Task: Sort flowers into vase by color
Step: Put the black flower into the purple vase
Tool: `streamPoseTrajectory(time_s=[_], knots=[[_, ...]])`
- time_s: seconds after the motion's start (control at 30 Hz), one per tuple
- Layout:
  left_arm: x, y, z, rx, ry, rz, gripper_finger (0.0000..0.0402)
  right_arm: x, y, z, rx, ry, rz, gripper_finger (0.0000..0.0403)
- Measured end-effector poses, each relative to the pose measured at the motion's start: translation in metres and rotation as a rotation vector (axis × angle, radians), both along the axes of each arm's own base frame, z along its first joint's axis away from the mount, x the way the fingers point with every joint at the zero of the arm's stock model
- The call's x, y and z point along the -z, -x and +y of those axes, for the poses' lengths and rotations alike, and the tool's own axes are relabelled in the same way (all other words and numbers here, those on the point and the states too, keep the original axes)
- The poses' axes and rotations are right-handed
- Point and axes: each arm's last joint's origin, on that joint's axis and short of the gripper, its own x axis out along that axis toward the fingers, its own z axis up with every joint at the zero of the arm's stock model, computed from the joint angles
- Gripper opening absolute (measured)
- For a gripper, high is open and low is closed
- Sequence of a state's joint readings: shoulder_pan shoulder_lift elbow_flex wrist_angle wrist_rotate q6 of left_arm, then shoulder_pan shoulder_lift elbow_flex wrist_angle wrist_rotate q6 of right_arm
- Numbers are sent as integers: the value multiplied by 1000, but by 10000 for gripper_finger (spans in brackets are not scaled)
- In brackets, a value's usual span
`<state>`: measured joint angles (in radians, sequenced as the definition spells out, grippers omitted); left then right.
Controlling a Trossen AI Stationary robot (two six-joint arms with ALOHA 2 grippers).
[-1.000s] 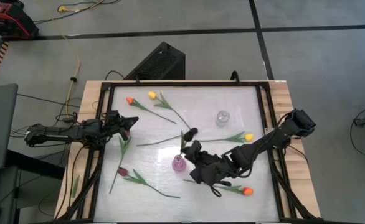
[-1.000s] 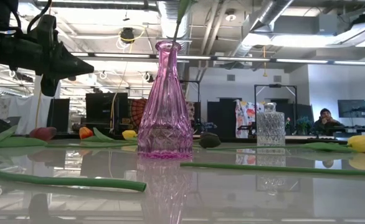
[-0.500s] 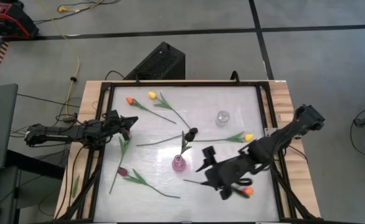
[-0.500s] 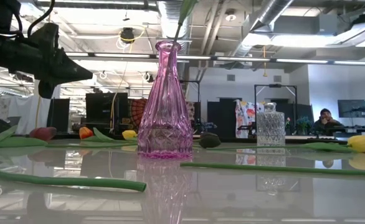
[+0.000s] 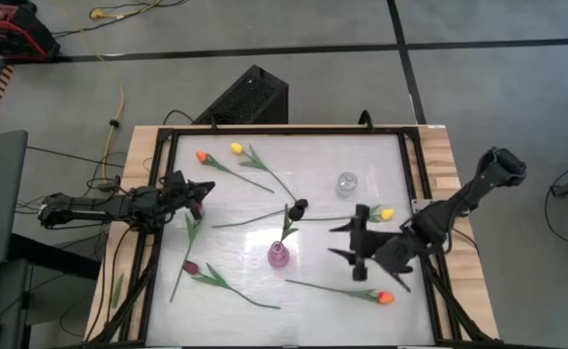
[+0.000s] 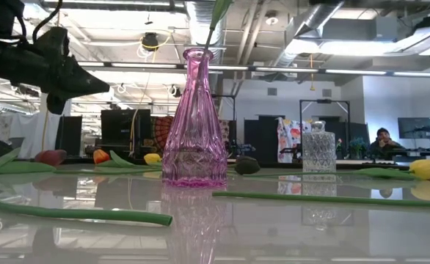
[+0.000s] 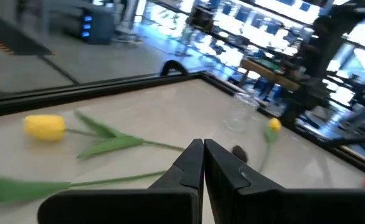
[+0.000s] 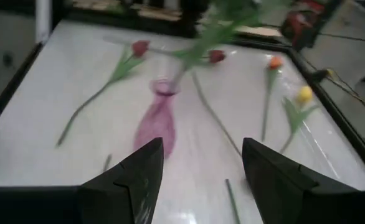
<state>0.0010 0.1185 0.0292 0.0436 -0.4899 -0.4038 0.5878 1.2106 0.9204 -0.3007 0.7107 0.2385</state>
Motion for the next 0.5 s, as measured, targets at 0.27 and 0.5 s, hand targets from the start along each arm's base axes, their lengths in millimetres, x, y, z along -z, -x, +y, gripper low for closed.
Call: streamPoseTrajectory(time_s=[0.27, 0.5], knots=[[-1, -10, -3, 132, -66, 55, 7, 31, -7, -47, 148, -98, -139, 243], [-20, -32, -4, 151, -117, 204, 76, 41, -21, -66, 138, -152, -124, 243]])
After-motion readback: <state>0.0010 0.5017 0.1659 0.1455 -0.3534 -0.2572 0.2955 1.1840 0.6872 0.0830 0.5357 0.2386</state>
